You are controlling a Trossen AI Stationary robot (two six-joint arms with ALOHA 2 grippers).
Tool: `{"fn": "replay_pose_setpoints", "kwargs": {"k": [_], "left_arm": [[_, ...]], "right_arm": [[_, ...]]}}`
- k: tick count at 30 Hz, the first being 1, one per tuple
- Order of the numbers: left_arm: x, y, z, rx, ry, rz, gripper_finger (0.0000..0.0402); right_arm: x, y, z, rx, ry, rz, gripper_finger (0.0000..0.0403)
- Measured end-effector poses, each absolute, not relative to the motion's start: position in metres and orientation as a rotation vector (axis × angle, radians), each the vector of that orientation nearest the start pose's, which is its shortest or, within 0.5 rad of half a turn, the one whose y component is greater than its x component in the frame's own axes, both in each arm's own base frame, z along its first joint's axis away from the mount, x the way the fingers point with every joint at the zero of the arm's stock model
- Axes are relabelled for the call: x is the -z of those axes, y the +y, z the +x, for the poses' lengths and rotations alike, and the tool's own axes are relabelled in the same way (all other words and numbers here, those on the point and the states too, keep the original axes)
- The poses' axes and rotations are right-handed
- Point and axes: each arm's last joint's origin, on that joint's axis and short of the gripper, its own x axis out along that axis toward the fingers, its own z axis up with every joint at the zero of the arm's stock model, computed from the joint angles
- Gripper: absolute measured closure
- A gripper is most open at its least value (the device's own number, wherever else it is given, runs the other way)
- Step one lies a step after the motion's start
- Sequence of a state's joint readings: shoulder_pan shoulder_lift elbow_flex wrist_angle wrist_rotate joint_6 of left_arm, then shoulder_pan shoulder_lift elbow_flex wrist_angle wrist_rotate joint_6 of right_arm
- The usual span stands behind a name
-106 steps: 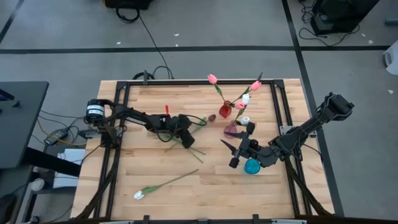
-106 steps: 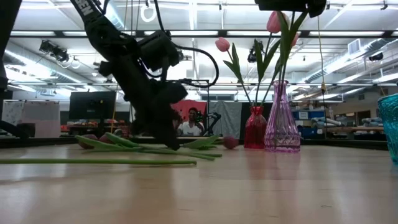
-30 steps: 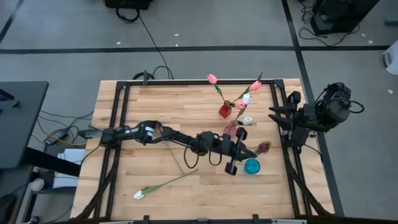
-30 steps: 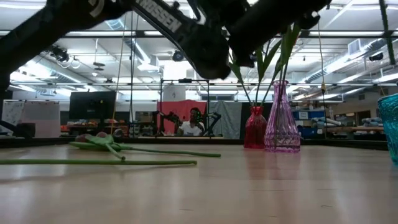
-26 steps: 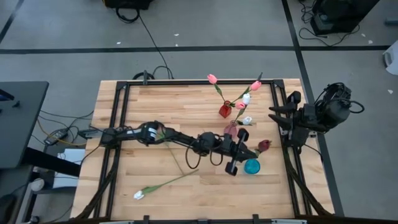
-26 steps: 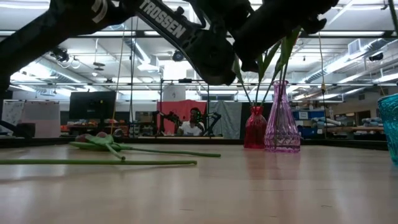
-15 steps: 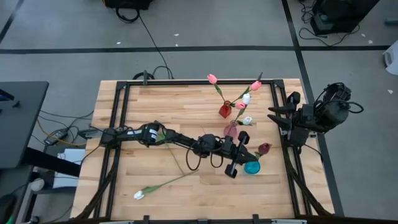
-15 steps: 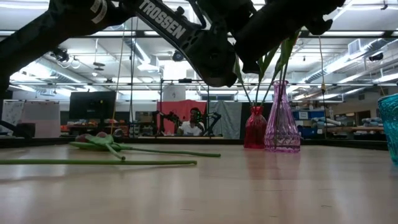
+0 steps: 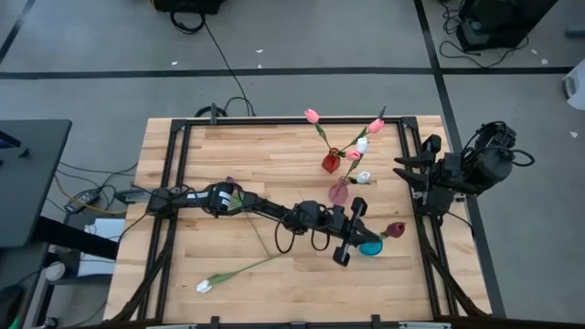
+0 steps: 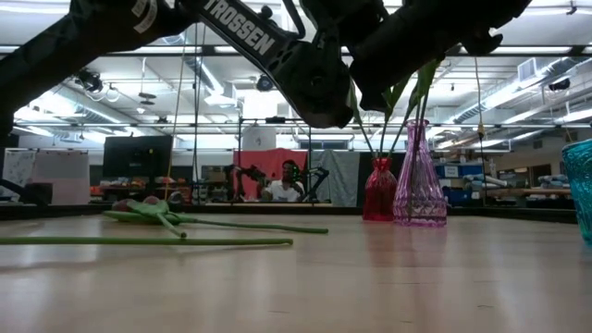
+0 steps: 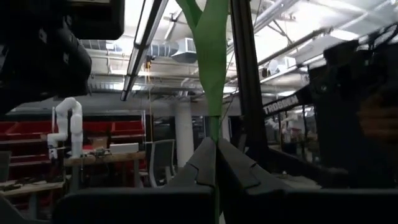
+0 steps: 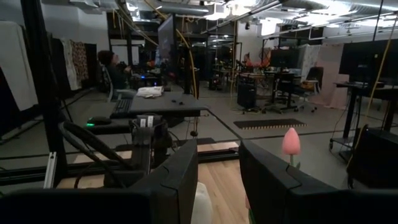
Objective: Sort flowers into vase by color
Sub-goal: Put the right red tulip into the blue vase, then put the white tulip into the pink vase
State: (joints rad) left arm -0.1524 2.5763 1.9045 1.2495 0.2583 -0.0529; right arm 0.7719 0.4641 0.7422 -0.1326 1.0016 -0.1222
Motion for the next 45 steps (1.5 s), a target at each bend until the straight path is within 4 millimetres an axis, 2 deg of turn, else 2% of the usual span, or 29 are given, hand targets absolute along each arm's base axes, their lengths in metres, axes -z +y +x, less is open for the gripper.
{"fn": "replay_pose_setpoints", "kwargs": {"k": [5,10,17,29,32,41,45], "left_arm": [[-0.197,-0.09,0.541,0.437,-0.625,-0.062,0.0395],[-0.197,-0.09,0.542,0.421,-0.628,-0.029,0.0395],[-0.189,-0.09,0.547,0.401,-0.545,0.028,0.0395],[-0.174,-0.089,0.554,0.421,-0.363,-0.016,0.0392],[-0.171,-0.084,0.556,0.434,-0.316,-0.059,0.0375],[-0.169,-0.058,0.557,0.611,-0.265,-0.119,0.0277],[-0.168,-0.058,0.556,0.659,-0.26,-0.101,0.0266]], "right_arm": [[-0.359,0.042,0.078,0.234,-0.078,-0.009,0.0274],[-0.359,0.042,0.078,0.234,-0.079,0.001,0.0274],[-0.359,0.042,0.078,0.234,-0.079,0.003,0.0274],[-0.359,0.042,0.078,0.234,-0.079,0.006,0.0274],[-0.359,0.042,0.078,0.234,-0.079,0.006,0.0274],[-0.359,0.042,0.078,0.234,-0.079,0.009,0.0274],[-0.359,0.042,0.078,0.233,-0.08,0.017,0.0274]]}}
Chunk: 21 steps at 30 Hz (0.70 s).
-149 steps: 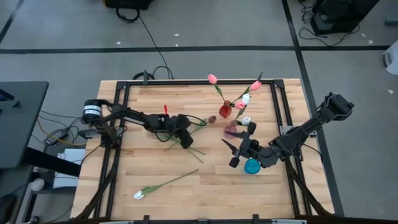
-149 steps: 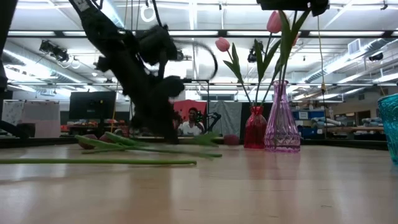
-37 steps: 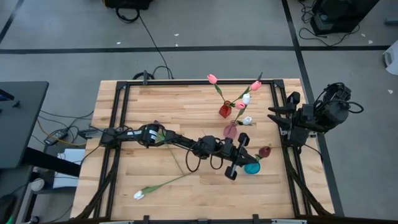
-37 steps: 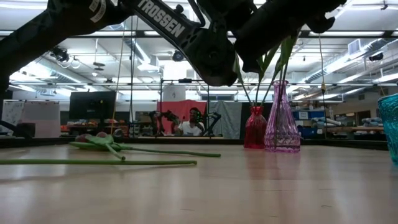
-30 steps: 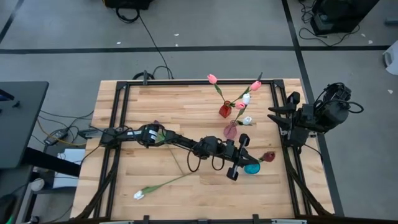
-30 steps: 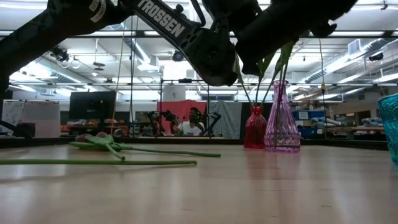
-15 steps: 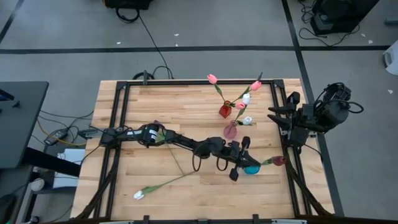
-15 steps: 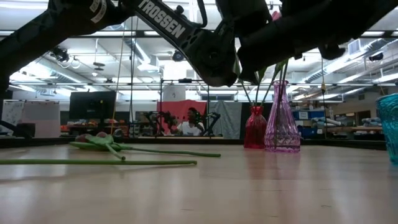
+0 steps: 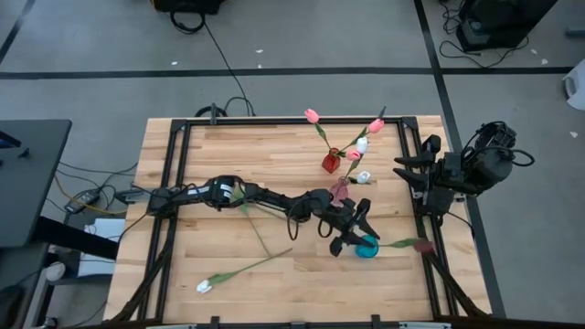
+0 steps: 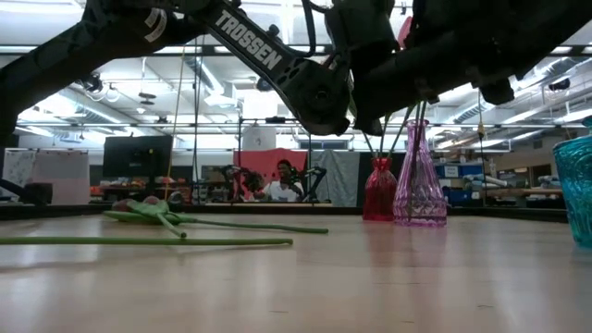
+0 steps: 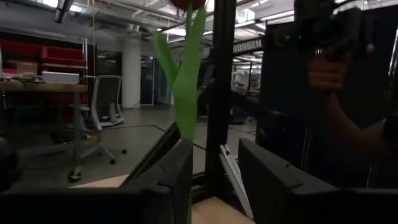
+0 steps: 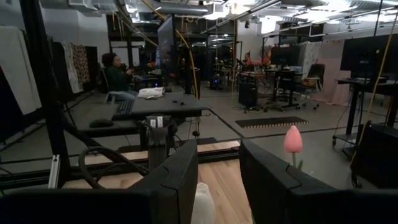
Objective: Sort flowers into vase by color
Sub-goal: Put the white tulip into the pink vase
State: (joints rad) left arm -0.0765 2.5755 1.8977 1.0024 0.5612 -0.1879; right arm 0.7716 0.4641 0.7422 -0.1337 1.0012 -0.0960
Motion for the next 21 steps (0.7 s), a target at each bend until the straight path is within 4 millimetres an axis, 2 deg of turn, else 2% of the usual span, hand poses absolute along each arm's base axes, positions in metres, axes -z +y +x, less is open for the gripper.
{"fn": "replay_pose_setpoints", "kwargs": {"k": [6,11,16,21], "left_arm": [[-0.161,-0.061,0.547,0.561,-0.244,0.011,0.0278],[-0.162,-0.071,0.523,0.417,-0.196,0.192,0.0297],[-0.176,-0.081,0.481,0.279,-0.048,0.249,0.0309],[-0.188,-0.094,0.422,0.22,0.289,0.285,0.0312]], "right_arm": [[-0.358,0.042,0.078,0.233,-0.079,0.015,0.0274],[-0.358,0.042,0.078,0.233,-0.076,0.014,0.0274],[-0.352,0.043,0.079,0.231,-0.039,0.024,0.0274],[-0.35,0.046,0.082,0.23,-0.022,0.035,0.0274]]}}
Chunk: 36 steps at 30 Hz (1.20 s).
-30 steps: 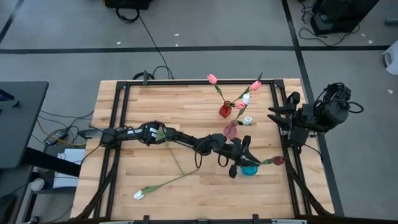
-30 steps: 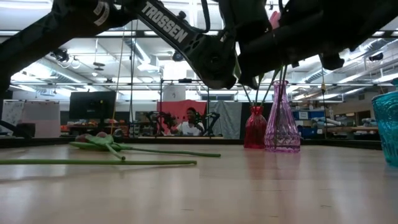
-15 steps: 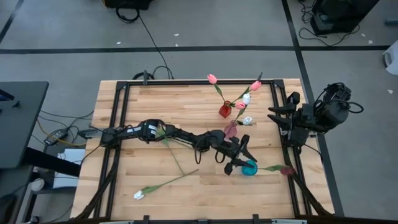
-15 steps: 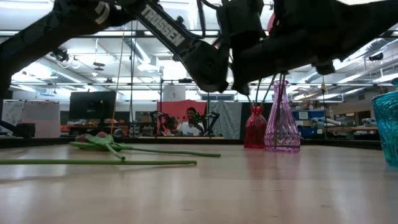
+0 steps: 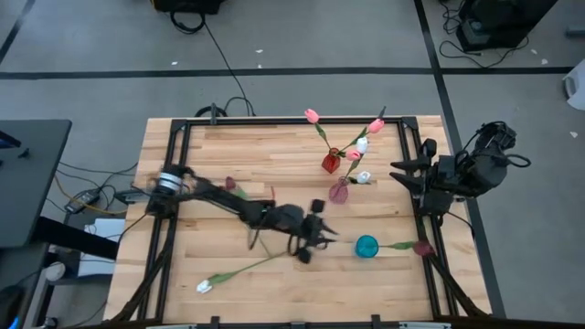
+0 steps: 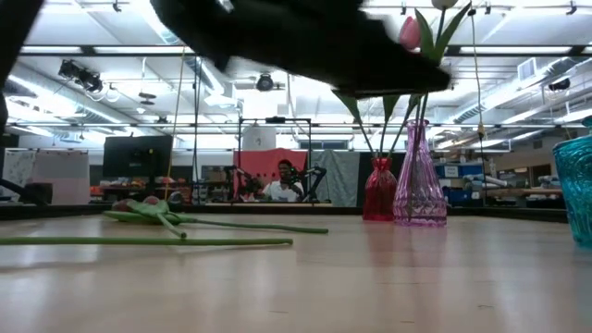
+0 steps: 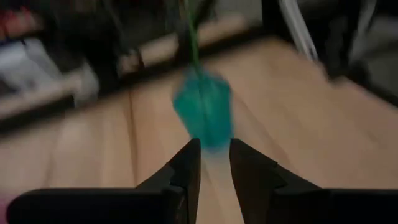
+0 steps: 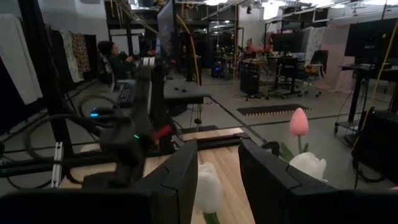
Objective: Sort flowers into vase by color
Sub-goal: Put the white tulip into the pink vase
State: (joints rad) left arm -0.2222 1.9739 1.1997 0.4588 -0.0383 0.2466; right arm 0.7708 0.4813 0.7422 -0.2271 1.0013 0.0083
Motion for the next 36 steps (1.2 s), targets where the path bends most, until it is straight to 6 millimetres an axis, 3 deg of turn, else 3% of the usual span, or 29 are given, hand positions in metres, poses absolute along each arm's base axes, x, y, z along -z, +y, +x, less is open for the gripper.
{"fn": "replay_pose_setpoints", "kwargs": {"k": [4,9,16,20,26,31,36], "left_arm": [[-0.206,-0.104,0.37,0.221,0.575,0.237,0.0312],[-0.214,-0.117,0.316,0.172,0.919,-0.001,0.0312],[-0.192,-0.155,0.267,0.136,1.347,-0.163,0.0312],[-0.185,-0.173,0.257,0.123,1.413,-0.228,0.0312],[-0.181,-0.175,0.26,-0.026,1.353,-0.274,0.0306],[-0.178,-0.177,0.265,-0.049,1.315,-0.29,0.0269],[-0.159,-0.181,0.268,-0.038,1.39,-0.296,0.0239]], "right_arm": [[-0.349,0.048,0.085,0.23,-0.016,0.026,0.0274],[-0.348,0.052,0.089,0.232,-0.01,0.019,0.0274],[-0.35,0.058,0.094,0.235,-0.02,0.032,0.0274],[-0.35,0.059,0.096,0.235,-0.019,0.032,0.0274],[-0.35,0.058,0.095,0.235,-0.02,0.031,0.0274],[-0.349,0.058,0.095,0.235,-0.016,0.021,0.0274],[-0.349,0.058,0.095,0.235,-0.012,0.014,0.0274]]}}
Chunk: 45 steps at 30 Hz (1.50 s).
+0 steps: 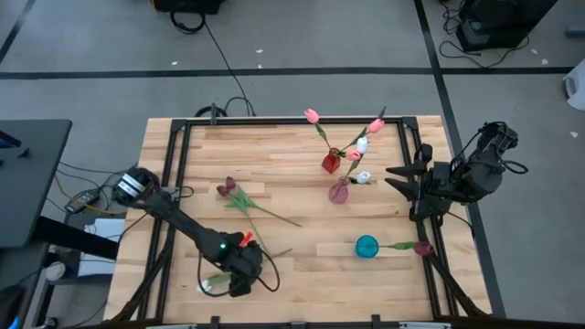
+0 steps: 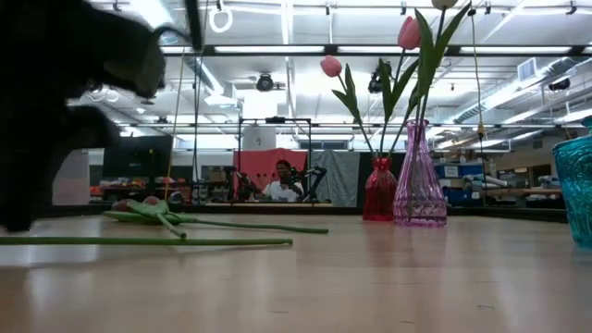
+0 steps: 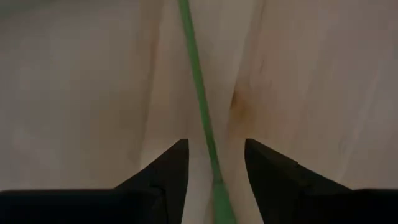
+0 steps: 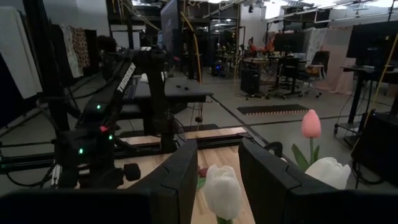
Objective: Sort flowers into vase by color
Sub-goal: Put the white tulip into the pink vase
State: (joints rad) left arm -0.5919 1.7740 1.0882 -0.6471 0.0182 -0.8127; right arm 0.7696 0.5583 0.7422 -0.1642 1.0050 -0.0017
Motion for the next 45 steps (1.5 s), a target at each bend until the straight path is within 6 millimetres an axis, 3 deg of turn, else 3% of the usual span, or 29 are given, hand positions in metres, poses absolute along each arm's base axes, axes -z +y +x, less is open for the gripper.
{"fn": "replay_pose_setpoints", "kwargs": {"k": [8,15,20,26,31,40,45], "left_arm": [[-0.147,-0.184,0.267,0.01,1.471,-0.25,0.0253],[-0.148,-0.182,0.265,0.091,1.49,-0.093,0.0386],[-0.168,-0.181,0.27,0.142,1.477,0.203,0.0391],[-0.195,-0.175,0.277,0.189,1.377,0.798,0.0394],[-0.201,-0.166,0.285,0.198,1.309,1.191,0.0392],[-0.204,-0.147,0.308,0.204,1.246,1.566,0.0391],[-0.208,-0.143,0.327,0.186,1.132,1.619,0.0369]], "right_arm": [[-0.349,0.058,0.096,0.236,-0.011,0.014,0.0274],[-0.349,0.058,0.095,0.236,-0.011,0.014,0.0274],[-0.348,0.059,0.097,0.236,-0.007,0.01,0.0274],[-0.348,0.06,0.098,0.237,-0.009,0.011,0.0274],[-0.348,0.06,0.098,0.237,-0.009,0.011,0.0274],[-0.348,0.06,0.098,0.237,-0.009,0.011,0.0274],[-0.347,0.062,0.099,0.236,-0.003,0.007,0.0274]]}}
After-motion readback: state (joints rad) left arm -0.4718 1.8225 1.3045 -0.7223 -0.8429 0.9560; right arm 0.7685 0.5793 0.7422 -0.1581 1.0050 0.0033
